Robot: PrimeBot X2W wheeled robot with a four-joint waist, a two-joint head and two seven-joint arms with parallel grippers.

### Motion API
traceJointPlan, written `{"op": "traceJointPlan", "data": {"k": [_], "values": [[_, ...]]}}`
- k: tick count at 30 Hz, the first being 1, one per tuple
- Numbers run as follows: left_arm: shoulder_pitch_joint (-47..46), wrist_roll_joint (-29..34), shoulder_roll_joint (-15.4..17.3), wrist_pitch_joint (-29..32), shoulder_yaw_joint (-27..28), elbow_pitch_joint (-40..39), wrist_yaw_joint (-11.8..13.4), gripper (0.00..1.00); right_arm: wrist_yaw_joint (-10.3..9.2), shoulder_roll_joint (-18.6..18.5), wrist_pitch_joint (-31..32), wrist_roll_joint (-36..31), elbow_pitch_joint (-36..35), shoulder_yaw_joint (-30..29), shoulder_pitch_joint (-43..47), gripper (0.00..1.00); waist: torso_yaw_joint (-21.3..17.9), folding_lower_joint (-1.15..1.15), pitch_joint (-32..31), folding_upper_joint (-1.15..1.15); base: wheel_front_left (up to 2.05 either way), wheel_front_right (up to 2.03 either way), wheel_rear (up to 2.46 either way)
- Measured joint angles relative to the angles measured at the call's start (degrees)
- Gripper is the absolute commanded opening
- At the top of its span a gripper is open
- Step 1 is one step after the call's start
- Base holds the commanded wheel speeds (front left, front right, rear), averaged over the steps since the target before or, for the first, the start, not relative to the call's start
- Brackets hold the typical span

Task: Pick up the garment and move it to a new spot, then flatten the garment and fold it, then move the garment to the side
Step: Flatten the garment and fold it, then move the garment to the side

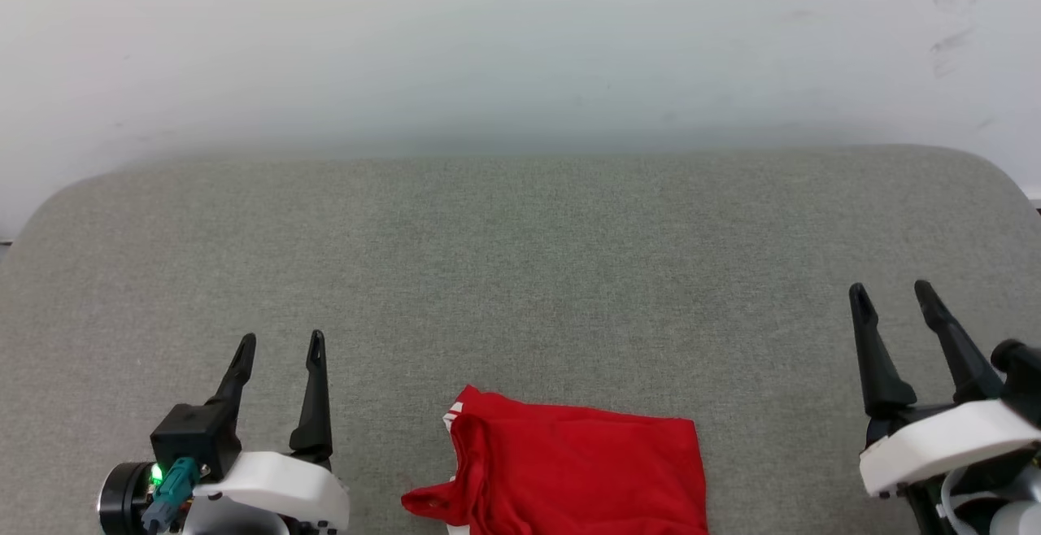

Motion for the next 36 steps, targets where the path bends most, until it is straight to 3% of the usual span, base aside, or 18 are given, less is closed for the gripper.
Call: {"op": "traceJointPlan", "data": {"k": [18, 36], "values": [[4.7, 1.0, -1.8, -0.5, 2.7, 3.0, -1.4, 1.0, 0.0, 2.9, 2.0, -4.8, -6.8, 0.6, 9.6, 1.0, -0.3, -0.01, -3.2, 0.0, 0.0, 0.0, 0.0], [4.4, 2.8, -3.7, -0.5, 4.3, 4.4, -3.7, 1.0, 0.0, 3.3, 4.3, -1.2, -6.1, -1.6, 9.8, 1.0, 0.2, 0.0, -3.2, 0.0, 0.0, 0.0, 0.0]]}}
